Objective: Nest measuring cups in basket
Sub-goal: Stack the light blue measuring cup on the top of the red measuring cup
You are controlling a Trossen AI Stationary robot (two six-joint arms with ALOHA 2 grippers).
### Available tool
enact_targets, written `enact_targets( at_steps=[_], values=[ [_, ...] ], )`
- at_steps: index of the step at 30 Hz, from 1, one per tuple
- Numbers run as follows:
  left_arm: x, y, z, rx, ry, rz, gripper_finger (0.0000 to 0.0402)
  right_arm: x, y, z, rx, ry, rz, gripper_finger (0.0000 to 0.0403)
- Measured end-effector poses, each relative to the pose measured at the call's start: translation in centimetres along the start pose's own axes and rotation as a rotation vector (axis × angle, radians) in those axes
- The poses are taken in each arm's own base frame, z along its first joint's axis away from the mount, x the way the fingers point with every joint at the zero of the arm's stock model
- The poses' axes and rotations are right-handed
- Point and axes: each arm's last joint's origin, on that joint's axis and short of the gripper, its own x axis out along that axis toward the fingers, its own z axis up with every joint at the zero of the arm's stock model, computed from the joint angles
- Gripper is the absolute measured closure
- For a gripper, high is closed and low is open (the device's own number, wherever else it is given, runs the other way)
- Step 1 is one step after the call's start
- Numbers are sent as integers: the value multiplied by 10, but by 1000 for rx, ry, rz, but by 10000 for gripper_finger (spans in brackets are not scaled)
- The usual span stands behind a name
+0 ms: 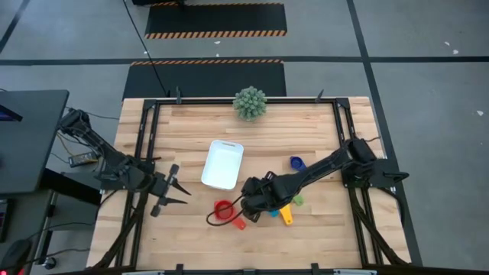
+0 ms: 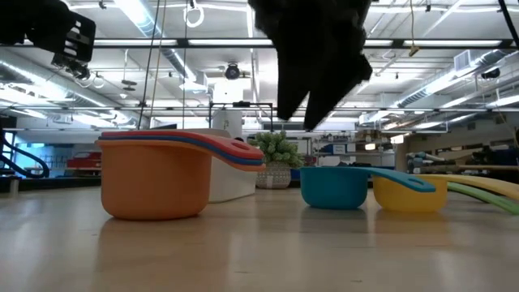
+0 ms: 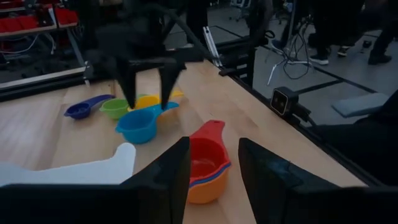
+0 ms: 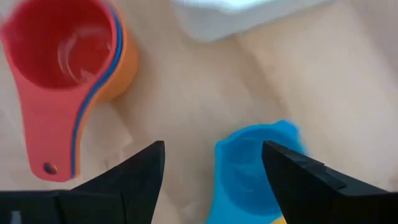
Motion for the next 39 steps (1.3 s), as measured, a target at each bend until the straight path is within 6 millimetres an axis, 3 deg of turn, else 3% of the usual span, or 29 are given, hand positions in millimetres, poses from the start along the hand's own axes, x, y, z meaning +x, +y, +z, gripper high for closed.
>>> enact_targets(
  at_steps=[3,12,17,29,39],
  values=[
    [-1,0,0,0,3,-4,260,11,2,-3,7,33,-9,128],
    [-2,-4,-1,3,4,-30,260,13,2,-7,-52,40,-42,128],
    [-2,-4,-1,-93,10,-30,260,22,2,-10,-119,62,-73,135],
    [19,-16,-29,-164,267,-98,260,41,3,-19,-167,155,-97,211],
    [35,-25,-41,-166,332,-138,259,44,2,-21,-213,181,-103,271]
  ],
)
